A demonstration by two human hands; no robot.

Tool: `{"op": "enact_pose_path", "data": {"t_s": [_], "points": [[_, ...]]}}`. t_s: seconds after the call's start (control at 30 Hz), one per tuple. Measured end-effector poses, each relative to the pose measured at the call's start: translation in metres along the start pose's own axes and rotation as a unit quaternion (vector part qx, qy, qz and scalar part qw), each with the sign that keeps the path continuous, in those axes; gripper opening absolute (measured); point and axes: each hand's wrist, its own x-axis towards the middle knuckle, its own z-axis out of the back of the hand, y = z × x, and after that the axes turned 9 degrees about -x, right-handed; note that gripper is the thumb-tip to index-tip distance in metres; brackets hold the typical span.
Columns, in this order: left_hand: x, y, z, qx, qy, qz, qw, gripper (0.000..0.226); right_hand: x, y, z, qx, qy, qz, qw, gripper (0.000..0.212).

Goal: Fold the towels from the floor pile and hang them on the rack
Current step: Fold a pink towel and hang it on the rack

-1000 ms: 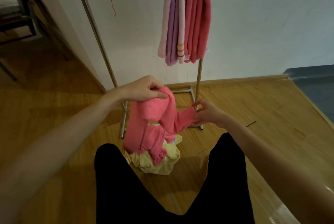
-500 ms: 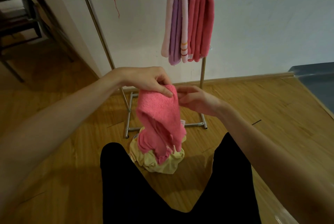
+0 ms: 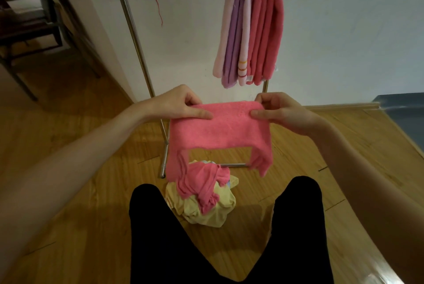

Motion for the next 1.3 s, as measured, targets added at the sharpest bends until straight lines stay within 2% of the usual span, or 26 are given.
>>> {"op": "enact_pose_path", "data": {"t_s": [0.07, 0.17, 0.23, 0.3, 0.43, 0.53, 0.6, 0.63, 0.73, 0.87, 0.93, 1.0, 1.07, 1.3], "points": [[-0.009, 0.006, 0.008, -0.029, -0.02, -0.005, 0.999, 0.011, 0.001, -0.004, 0.008, 0.017, -0.05, -0.036, 0.998, 0.021], [-0.016, 0.006, 0.021, -0.103, -0.025, -0.017, 0.994, 0.024, 0.009, -0.005, 0.013, -0.008, -0.134, -0.045, 0.99, 0.012], [-0.012, 0.002, 0.029, -0.045, -0.016, -0.039, 0.998, 0.022, 0.018, 0.003, 0.015, -0.08, -0.163, 0.0, 0.983, 0.018], [-0.002, 0.001, 0.04, 0.058, 0.0, -0.049, 0.997, 0.031, 0.03, 0.016, 0.02, -0.183, -0.163, 0.064, 0.967, 0.03], [0.023, -0.003, 0.06, 0.214, -0.021, -0.039, 0.976, 0.032, 0.058, 0.043, 0.027, -0.419, -0.144, 0.161, 0.882, 0.035], [0.041, -0.011, 0.078, 0.304, -0.066, -0.057, 0.949, 0.032, 0.08, 0.059, 0.028, -0.592, -0.105, 0.175, 0.78, 0.038], [0.05, -0.016, 0.094, 0.332, -0.081, -0.055, 0.938, 0.036, 0.097, 0.07, 0.029, -0.641, -0.108, 0.164, 0.742, 0.035], [0.055, -0.018, 0.103, 0.342, -0.088, -0.051, 0.934, 0.038, 0.107, 0.076, 0.031, -0.641, -0.118, 0.156, 0.742, 0.036], [0.068, -0.025, 0.132, 0.374, -0.123, -0.047, 0.918, 0.048, 0.139, 0.1, 0.044, -0.595, -0.167, 0.136, 0.774, 0.046], [0.09, -0.032, 0.173, 0.384, -0.206, -0.069, 0.897, 0.055, 0.175, 0.135, 0.059, -0.536, -0.243, 0.135, 0.797, 0.048], [0.104, -0.034, 0.189, 0.394, -0.244, -0.095, 0.881, 0.055, 0.193, 0.15, 0.063, -0.525, -0.284, 0.134, 0.791, 0.045], [0.12, -0.035, 0.202, 0.408, -0.279, -0.117, 0.861, 0.052, 0.212, 0.163, 0.069, -0.51, -0.326, 0.131, 0.785, 0.052], [0.132, -0.038, 0.211, 0.412, -0.308, -0.132, 0.848, 0.047, 0.227, 0.171, 0.072, -0.496, -0.361, 0.108, 0.782, 0.047], [0.166, -0.038, 0.225, 0.425, -0.334, -0.161, 0.826, 0.032, 0.256, 0.162, 0.073, -0.52, -0.447, 0.042, 0.726, 0.025]]}}
